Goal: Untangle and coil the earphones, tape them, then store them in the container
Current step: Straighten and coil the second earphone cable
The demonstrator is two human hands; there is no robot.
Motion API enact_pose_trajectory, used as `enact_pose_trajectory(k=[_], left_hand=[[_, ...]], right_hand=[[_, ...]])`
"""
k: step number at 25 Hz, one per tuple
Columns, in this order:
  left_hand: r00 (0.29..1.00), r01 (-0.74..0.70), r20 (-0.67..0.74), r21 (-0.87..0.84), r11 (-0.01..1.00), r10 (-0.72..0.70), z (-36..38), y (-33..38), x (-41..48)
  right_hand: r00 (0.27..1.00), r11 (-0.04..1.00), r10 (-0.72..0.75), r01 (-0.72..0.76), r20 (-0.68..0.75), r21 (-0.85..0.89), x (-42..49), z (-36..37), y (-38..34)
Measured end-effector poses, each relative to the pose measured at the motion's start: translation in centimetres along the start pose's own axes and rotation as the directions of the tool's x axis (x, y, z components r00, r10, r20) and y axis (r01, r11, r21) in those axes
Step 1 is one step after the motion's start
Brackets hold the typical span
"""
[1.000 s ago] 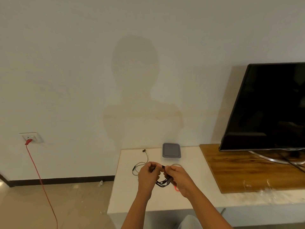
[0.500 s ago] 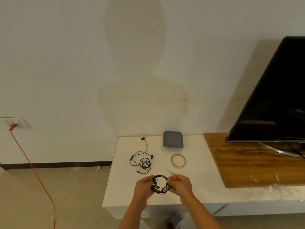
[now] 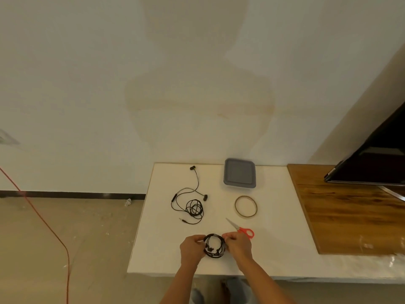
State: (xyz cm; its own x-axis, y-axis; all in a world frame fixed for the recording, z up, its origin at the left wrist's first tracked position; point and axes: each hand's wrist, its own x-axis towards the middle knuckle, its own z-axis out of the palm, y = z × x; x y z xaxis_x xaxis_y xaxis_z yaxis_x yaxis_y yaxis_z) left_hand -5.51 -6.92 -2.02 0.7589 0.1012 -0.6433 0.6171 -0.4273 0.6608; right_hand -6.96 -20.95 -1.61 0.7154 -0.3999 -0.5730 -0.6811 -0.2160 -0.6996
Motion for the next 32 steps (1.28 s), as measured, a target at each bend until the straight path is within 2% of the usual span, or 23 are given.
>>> enact_pose_trajectory(k=[3,5,7,9,11,13,14,16,18,21,24,27,29,32], left_hand=[[0.999,0.020,-0.037,-0.019,1.000,-0.021,0.0,-0.3,0.0],[0.985,0.001,-0.172,0.101,0.995,0.017,-0.7,0.2,-0.4],[0.942,-0.071,-0.309,0.206,0.976,0.133,-1.5,0.9,-0.4],[0.888,-0.236,-0.341,0.241,0.941,0.310,-2.2,2.1,0.3],[0.861,-0.345,-0.239,0.377,0.860,0.450,-3.0,3.3,2.2],[0.844,-0.392,-0.091,0.568,0.724,0.528,-3.5,4.1,4.2],[0.840,-0.411,-0.043,0.598,0.688,0.540,-3.8,4.5,4.8],[0.843,-0.441,0.002,0.576,0.688,0.538,-4.6,5.4,5.0],[0.841,-0.474,0.027,0.516,0.713,0.540,-5.3,6.3,4.1],[0.774,-0.605,0.151,0.459,0.650,0.614,-6.2,8.2,1.5],[0.704,-0.704,0.260,0.380,0.600,0.661,-6.8,10.1,-1.0],[0.670,-0.741,0.253,0.291,0.605,0.698,-7.7,11.4,-3.2],[0.684,-0.728,0.212,0.255,0.636,0.698,-8.6,12.0,-4.7],[0.711,-0.702,0.166,0.219,0.678,0.683,-9.9,11.8,-7.0]], right_hand=[[0.995,0.985,-0.101,0.104,0.028,-0.136,0.1,0.0,0.4],[0.985,0.974,-0.171,0.172,0.021,-0.147,-0.2,-0.1,0.2],[0.976,0.968,-0.219,0.217,-0.003,-0.121,-0.5,-0.1,-0.1],[0.969,0.965,-0.246,0.246,0.006,-0.088,-0.8,0.1,-0.6],[0.971,0.969,-0.233,0.236,0.049,-0.077,-1.2,0.4,-0.7],[0.973,0.969,-0.208,0.220,0.104,-0.110,-1.5,0.8,-0.3],[0.970,0.965,-0.208,0.225,0.129,-0.133,-1.5,0.9,0.0],[0.965,0.954,-0.219,0.244,0.147,-0.174,-1.8,0.6,0.1],[0.964,0.956,-0.247,0.259,0.103,-0.134,-2.0,-0.1,-1.0],[0.928,0.928,-0.371,0.372,-0.034,0.017,-3.2,-1.2,-4.4],[0.878,0.875,-0.479,0.476,0.016,0.087,-4.2,-1.9,-8.0],[0.846,0.844,-0.533,0.532,-0.014,0.069,-5.6,-2.7,-10.1],[0.816,0.814,-0.566,0.576,-0.121,0.072,-6.7,-3.7,-10.9],[0.785,0.762,-0.545,0.611,-0.295,0.215,-8.9,-6.1,-13.2]])
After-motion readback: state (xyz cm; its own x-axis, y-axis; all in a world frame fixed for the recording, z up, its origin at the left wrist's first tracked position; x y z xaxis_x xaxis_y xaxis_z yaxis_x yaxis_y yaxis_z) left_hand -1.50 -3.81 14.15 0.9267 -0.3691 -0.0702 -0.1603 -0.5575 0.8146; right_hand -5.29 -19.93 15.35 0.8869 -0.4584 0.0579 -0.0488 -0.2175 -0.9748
